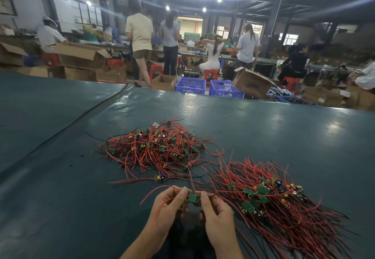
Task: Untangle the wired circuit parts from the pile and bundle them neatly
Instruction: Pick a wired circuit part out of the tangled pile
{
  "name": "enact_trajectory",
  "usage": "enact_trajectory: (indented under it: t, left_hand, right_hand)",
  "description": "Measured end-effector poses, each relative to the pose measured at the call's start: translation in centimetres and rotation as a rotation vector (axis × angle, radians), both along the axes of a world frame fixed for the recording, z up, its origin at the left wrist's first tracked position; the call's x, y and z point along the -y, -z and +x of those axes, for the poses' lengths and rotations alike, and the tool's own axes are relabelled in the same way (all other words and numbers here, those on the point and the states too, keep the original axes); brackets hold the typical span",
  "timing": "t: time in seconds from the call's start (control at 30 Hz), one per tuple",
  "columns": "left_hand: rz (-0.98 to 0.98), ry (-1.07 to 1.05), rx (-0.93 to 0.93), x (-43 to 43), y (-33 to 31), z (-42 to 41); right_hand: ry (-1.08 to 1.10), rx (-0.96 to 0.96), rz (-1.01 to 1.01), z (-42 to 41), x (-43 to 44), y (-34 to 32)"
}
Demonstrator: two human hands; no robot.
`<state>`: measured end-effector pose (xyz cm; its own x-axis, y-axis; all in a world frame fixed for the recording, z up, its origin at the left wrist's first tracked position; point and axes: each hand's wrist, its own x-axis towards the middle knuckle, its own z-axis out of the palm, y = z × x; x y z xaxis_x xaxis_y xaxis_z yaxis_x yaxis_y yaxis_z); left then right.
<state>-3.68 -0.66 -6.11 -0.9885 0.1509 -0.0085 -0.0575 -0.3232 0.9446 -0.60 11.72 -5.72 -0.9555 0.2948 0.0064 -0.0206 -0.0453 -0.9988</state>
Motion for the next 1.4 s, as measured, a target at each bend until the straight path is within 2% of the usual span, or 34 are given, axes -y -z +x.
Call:
enact_trajectory:
  t: [0.17,0.47,0.6,0.77,0.97,1.1,1.2,1.4]
  left_hand:
    - [-0.2,0.085,-0.184,-0.1,0.1,0.1]
    - [-0.34,0.152,-0.186,0.1,0.4,0.0]
    - [-0.376,0.151,-0.194,0.1,0.1,0.0]
    - [-0.318,0.084,-0.206,-0.2,0.2,0.1]
    - [-0.302,0.021,-0.234,-0.2,0.4,-0.2]
    - [-0.195,-0.036,-0.174,0.7,-0.2,-0.4]
    - [-0.118,-0.088,-0.119,1.0,-0.4,-0.5]
    - [-0.052,-0.101,-0.038,0.4,-0.7,-0.2]
  right_hand:
    - [-0.046,-0.022,0.021,0.2,-0.1,-0.4]
    - [-0.126,-0.056,-0.124,0.4,0.2,-0.7]
    - [-0.106,-0.043,-0.097,0.3,0.2,-0.3]
    - [0.038,-0.03,-0.081,-0.1,-0.2,0.0]
    - [0.281,0.016,-0.382,-0.5,-2.8,-0.1]
    - [0.386,-0.022,-0.431,-0.8,-4.0,0.1]
    - [0.325,-0.014,-0.45,-0.8,-3.3,-0.2]
    - [0.043,-0.066,-0.401,0.2,-0.7,-0.7]
